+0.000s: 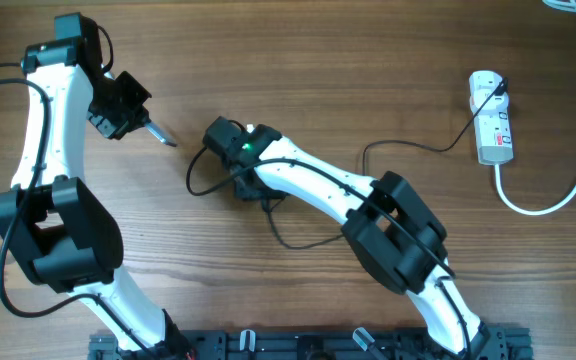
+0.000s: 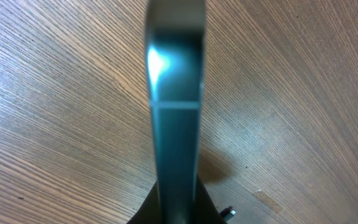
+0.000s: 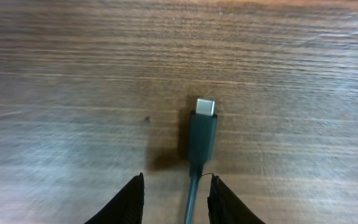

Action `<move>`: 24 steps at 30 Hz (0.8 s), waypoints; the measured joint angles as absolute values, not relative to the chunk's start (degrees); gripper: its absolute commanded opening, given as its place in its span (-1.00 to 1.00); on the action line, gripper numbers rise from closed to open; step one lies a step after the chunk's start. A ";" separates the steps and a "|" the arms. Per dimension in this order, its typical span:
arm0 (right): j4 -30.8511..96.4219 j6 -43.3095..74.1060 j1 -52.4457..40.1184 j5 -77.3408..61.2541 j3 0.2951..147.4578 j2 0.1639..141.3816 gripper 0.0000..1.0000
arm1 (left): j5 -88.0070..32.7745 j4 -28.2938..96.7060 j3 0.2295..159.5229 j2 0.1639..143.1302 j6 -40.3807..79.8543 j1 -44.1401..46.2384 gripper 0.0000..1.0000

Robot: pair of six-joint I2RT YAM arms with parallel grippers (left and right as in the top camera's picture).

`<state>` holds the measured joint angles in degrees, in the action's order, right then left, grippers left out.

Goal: Plug charger to phone and switch on socket

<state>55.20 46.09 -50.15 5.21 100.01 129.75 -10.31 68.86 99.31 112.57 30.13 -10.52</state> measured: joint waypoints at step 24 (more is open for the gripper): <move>56.03 43.46 -46.46 0.01 100.27 130.52 -0.29 | -10.28 68.88 99.31 112.57 30.13 -10.52 -0.92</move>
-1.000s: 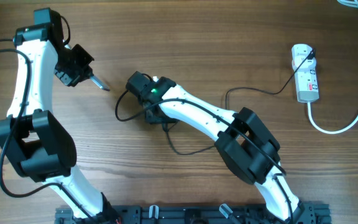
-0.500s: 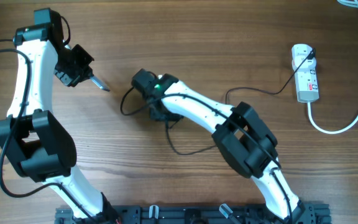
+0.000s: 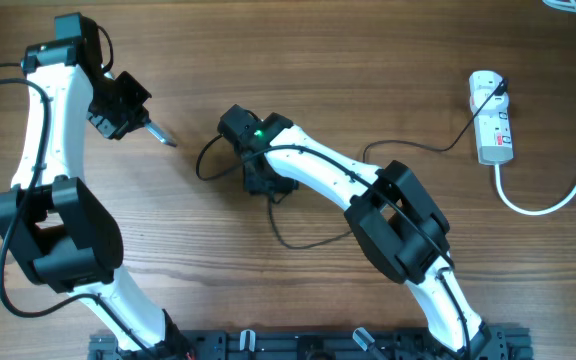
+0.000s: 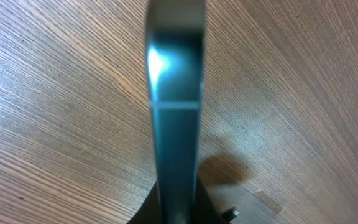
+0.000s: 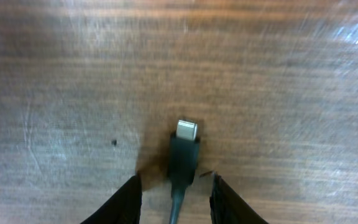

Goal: Plug charger to phone and switch on socket

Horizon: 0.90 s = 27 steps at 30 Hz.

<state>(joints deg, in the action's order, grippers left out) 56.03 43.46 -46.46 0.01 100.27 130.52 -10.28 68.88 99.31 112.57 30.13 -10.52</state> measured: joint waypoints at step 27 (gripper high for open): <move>56.25 43.48 -46.68 0.62 100.27 130.52 -0.64 | -10.28 69.28 99.31 112.57 30.13 -10.52 -0.92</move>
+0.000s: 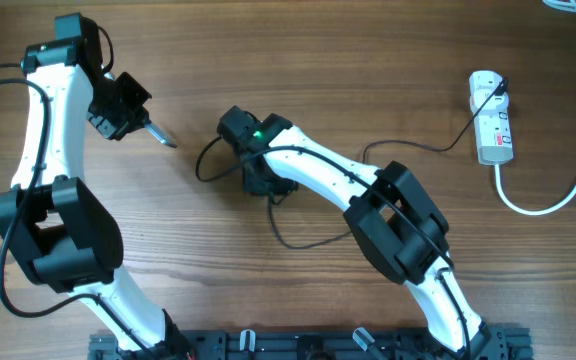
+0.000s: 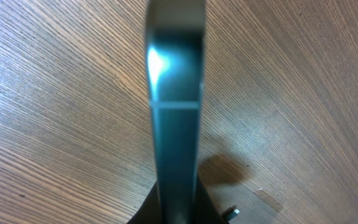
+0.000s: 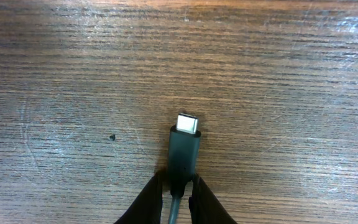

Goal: Plug charger to phone and switch on socket

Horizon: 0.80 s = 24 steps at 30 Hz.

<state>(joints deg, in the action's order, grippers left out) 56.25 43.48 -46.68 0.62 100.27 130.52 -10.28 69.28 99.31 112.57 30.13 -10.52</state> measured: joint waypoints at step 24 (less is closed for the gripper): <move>56.51 42.11 -46.61 0.58 100.36 130.52 -0.91 | -10.28 69.54 99.31 112.57 30.13 -10.52 -0.92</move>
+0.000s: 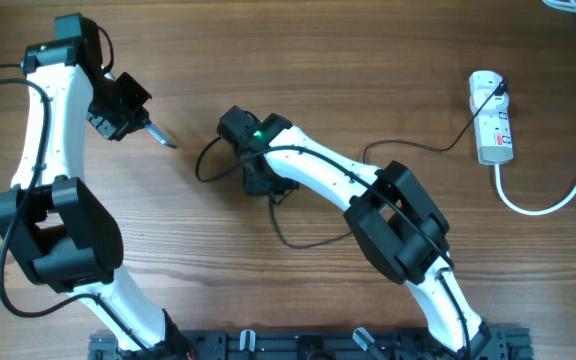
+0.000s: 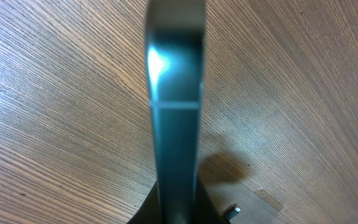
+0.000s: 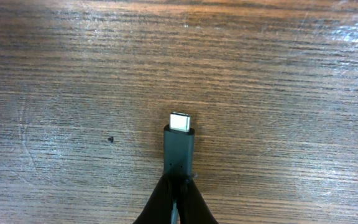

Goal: Plug charger to phone and switch on socket
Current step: 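Carry the plug up to the phone's bottom port with the right gripper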

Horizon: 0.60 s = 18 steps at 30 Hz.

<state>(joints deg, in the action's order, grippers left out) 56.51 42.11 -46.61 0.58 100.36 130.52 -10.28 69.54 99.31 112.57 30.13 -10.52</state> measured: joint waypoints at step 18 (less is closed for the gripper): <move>72.64 23.00 -40.64 -16.73 100.66 107.44 -0.91 | -53.12 64.62 99.24 112.57 0.97 -8.67 -0.92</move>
